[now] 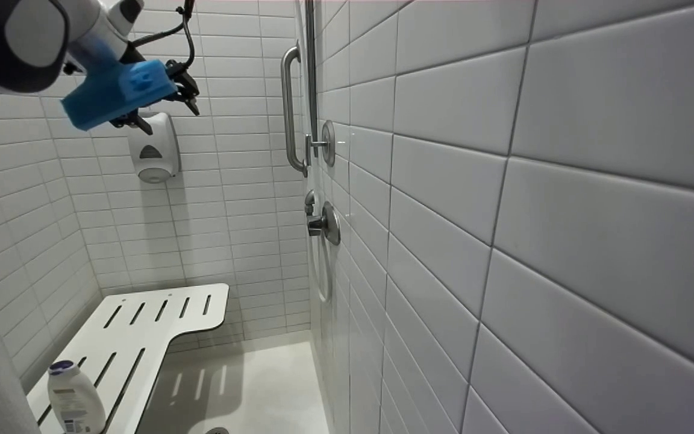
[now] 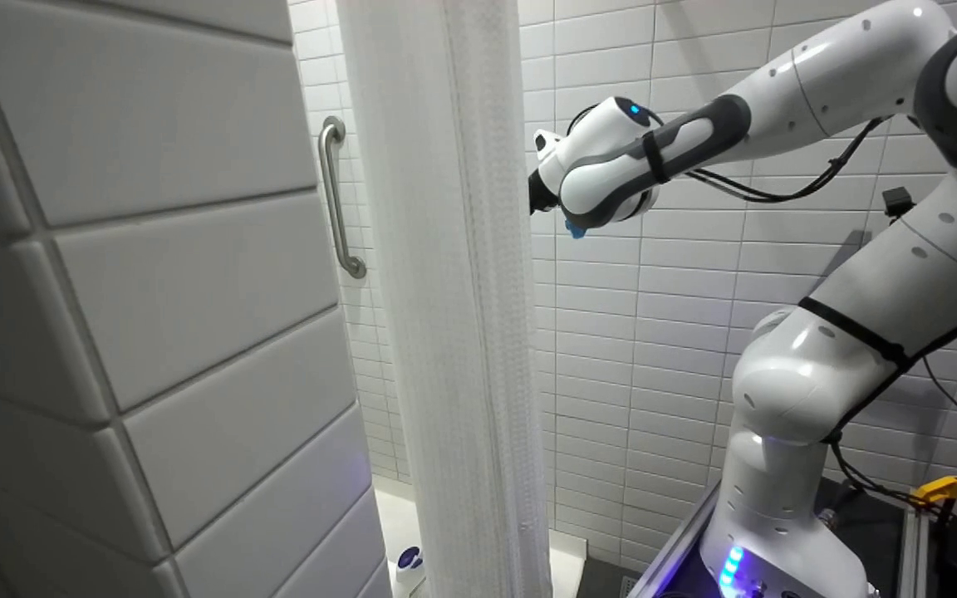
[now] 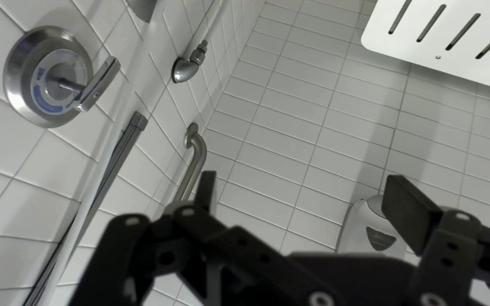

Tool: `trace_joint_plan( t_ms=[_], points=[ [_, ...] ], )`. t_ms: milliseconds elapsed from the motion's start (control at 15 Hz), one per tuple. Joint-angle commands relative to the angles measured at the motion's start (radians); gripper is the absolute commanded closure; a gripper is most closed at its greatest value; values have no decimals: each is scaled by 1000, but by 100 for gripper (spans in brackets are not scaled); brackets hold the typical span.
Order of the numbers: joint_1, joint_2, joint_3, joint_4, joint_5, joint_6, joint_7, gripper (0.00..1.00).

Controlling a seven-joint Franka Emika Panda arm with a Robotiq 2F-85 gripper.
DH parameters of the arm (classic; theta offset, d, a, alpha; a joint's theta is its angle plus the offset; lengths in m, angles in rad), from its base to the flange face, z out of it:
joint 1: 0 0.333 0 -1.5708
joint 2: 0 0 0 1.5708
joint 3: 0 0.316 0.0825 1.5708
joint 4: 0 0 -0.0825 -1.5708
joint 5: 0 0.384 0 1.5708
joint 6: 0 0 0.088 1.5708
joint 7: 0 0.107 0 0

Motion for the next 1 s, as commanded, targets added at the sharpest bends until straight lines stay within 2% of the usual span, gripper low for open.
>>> trace_joint_plan(
  t_ms=[0, 267, 533, 667, 800, 933],
  points=[
    [-78, 120, 61, 47, -71, 105, 56, 0],
    [-206, 202, 153, 90, -168, 184, 88, 0],
    [-441, 249, 322, 139, -231, 246, 97, 0],
    [-531, 253, 397, 157, -250, 249, 91, 0],
    [-587, 257, 457, 172, -262, 228, 84, 0],
    [-605, 264, 497, 183, -272, 207, 70, 0]
  ],
)
